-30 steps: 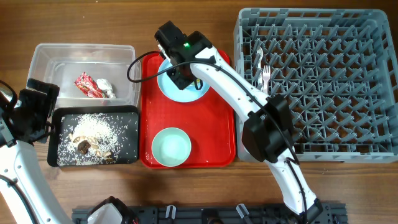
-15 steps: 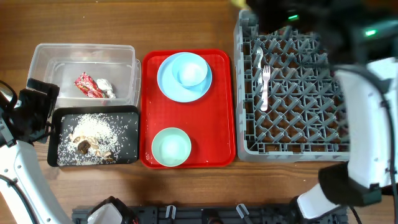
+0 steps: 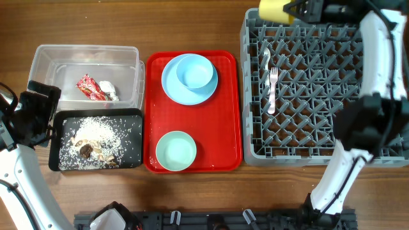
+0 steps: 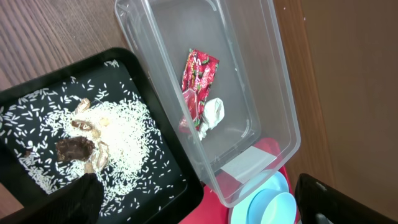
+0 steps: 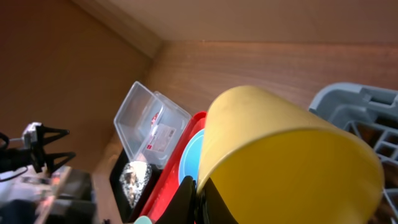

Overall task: Sort waste into correct bins and load items into the dishwasher rack
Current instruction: 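Lift the yellow cup with the right gripper and carry it over the rack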

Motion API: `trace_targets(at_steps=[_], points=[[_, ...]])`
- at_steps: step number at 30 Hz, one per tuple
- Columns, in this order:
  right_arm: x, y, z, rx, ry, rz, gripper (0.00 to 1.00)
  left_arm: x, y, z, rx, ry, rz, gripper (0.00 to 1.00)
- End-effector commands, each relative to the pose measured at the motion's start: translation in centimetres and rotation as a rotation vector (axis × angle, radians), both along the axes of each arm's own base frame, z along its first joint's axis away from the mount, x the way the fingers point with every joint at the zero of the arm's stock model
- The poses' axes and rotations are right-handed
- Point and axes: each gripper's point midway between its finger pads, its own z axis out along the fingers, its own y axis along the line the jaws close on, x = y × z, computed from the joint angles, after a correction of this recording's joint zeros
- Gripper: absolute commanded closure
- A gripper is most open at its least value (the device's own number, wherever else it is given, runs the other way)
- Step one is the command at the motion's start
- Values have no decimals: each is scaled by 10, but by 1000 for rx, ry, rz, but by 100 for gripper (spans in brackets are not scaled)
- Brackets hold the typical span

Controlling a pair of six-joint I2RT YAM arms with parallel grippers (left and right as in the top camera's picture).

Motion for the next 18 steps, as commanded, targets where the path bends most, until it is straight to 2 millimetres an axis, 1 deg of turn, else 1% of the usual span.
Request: trace_targets(at_steps=[1, 5, 7, 8, 10, 13, 16, 18], points=[[12, 6, -45, 135, 55, 67, 96, 1, 2, 6, 22, -11, -14, 0], [21, 6, -96, 187, 141, 73, 96, 1, 2, 6, 22, -11, -14, 0], [22, 4, -109, 182, 169, 63, 96, 1, 2, 6, 22, -11, -14, 0], [22, 1, -113, 166, 181, 53, 96, 1, 2, 6, 23, -11, -14, 0], [21, -8, -131, 73, 229, 12, 95, 1, 2, 6, 22, -11, -14, 0], [13, -22, -155, -52, 322, -37, 92, 1, 2, 6, 22, -11, -14, 0], [4, -35, -168, -124, 390, -65, 91, 1, 2, 6, 22, -11, -14, 0], [-1, -44, -167, -121, 407, -75, 91, 1, 2, 6, 22, -11, -14, 0]])
